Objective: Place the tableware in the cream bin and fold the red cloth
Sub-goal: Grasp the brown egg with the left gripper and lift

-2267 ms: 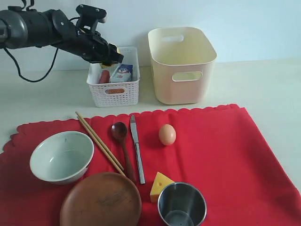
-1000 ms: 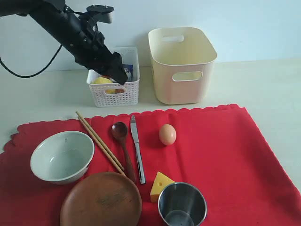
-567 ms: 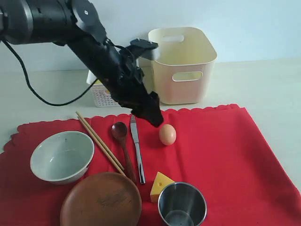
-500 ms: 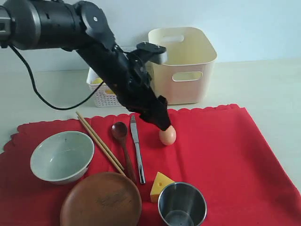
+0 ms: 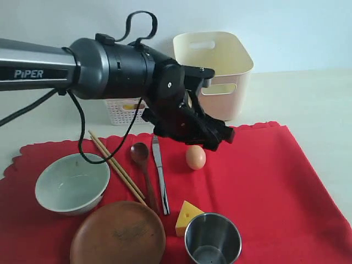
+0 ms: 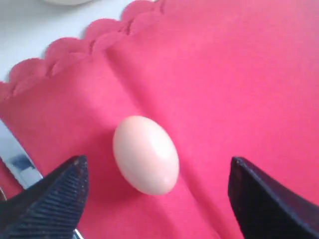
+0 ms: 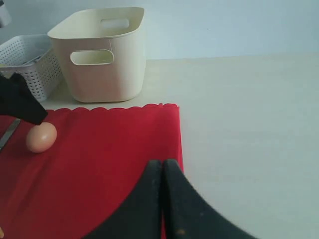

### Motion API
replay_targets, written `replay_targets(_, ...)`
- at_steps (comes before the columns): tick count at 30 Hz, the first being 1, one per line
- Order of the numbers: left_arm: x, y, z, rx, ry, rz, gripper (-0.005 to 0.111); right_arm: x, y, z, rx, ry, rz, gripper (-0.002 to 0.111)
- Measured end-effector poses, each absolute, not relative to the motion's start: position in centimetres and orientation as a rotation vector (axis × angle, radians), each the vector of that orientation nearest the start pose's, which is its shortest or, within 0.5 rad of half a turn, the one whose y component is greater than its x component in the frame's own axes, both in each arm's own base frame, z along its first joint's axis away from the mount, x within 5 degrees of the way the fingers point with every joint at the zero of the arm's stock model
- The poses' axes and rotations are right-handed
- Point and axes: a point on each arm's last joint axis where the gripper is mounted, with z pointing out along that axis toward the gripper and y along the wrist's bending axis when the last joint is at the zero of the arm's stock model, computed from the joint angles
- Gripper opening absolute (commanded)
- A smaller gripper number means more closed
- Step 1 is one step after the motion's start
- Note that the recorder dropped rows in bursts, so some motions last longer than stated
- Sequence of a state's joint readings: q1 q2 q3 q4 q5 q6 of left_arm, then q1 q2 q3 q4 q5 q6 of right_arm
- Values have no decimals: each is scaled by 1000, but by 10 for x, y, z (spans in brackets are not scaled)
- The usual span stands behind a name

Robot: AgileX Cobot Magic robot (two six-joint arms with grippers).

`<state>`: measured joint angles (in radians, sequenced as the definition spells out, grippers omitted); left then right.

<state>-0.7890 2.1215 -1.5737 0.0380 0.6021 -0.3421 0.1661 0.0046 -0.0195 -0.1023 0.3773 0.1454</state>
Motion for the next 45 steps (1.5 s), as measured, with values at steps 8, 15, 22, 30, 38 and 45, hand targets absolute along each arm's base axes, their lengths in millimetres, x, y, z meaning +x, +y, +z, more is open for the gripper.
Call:
replay_targets(8,312,-342,146,502,2671,-348,74,52,5,186,-80,1844,117,0)
replay_targets(15,319,-348,114,354,2698,-326,74,52,5,186,-80,1844,117,0)
replay_targets(22,330,-346,114,267,2631,-274,74,52,5,186,-80,1844,117,0)
replay_targets(30,335,-347,103,262,2612,-305,5,52,5,186,-80,1844,117,0)
replay_targets(38,336,-346,114,330,2586,-294,0,52,5,186,-80,1844,117,0)
replay_targets(45,331,-337,163,465,2531,-230,0,52,5,186,-80,1844,117,0)
